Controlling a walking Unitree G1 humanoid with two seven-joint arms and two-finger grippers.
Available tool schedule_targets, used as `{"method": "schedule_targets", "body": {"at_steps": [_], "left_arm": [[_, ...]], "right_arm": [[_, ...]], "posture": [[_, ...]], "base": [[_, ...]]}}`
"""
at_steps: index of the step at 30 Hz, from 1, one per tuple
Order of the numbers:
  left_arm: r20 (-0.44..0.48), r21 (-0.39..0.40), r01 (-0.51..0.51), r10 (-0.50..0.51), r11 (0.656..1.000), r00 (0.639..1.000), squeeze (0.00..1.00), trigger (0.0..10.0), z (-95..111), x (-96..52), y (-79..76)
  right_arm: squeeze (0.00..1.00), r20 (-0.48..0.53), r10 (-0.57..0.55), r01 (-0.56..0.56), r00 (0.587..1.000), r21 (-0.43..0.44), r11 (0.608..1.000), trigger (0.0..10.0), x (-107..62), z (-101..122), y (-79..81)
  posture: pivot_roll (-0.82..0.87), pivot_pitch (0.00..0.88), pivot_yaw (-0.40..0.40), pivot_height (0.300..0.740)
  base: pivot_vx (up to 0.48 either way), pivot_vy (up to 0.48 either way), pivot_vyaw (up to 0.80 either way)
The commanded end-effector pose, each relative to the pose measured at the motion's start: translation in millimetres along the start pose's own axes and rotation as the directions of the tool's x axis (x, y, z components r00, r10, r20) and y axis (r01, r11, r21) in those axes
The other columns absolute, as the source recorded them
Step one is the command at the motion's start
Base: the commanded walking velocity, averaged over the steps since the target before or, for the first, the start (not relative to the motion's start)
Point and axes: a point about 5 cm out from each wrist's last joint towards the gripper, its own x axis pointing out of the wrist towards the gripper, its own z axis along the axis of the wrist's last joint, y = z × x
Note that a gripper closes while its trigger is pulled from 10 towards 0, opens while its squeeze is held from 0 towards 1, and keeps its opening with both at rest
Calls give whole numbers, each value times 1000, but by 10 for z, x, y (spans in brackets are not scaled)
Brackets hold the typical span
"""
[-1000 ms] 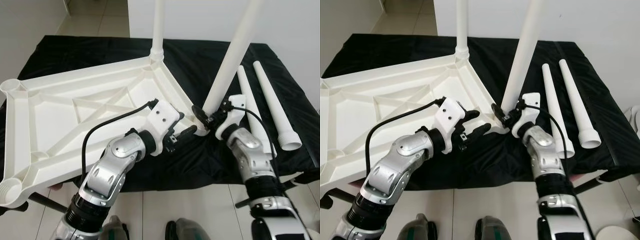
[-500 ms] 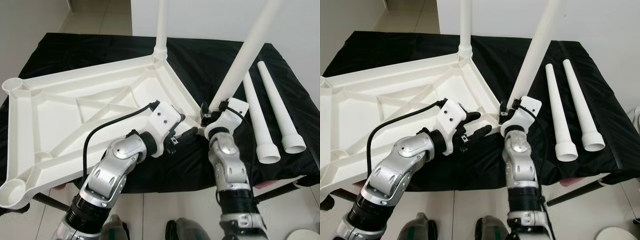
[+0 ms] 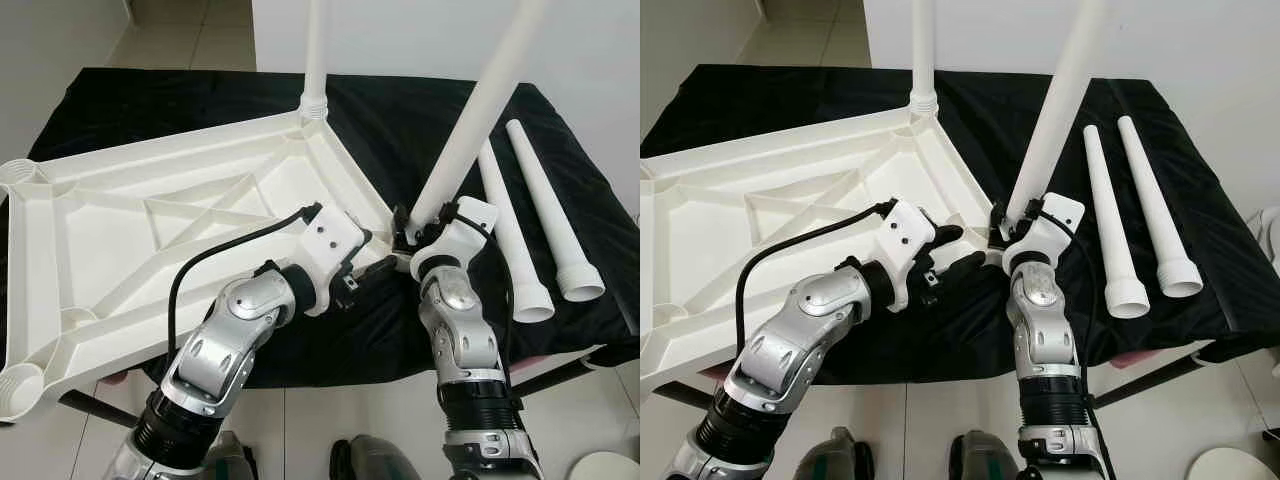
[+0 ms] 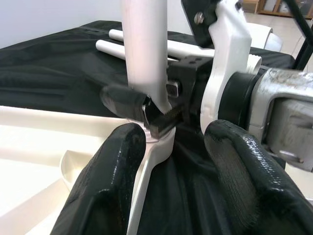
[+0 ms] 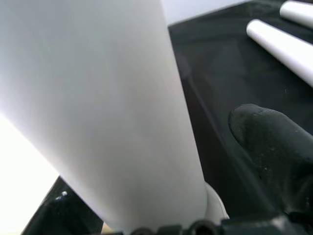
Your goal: Building children table
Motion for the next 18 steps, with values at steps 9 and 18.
{"method": "schedule_targets", "body": {"at_steps": [9, 18], "left_arm": [[3, 3, -16, 16, 1000, 1000, 0, 10000, 12, -11, -8], [0, 4, -18, 18, 1000, 1000, 0, 10000, 13, -23, 10]], "right_arm": [[0, 72, 40, -44, 997, 49, 998, 10000, -107, 98, -15], [0, 72, 61, -64, 995, 37, 997, 10000, -357, 42, -187]], "posture": [[-120, 28, -35, 740], [-132, 45, -27, 740]], "base": [[0, 0, 0], [0, 0, 0]]}}
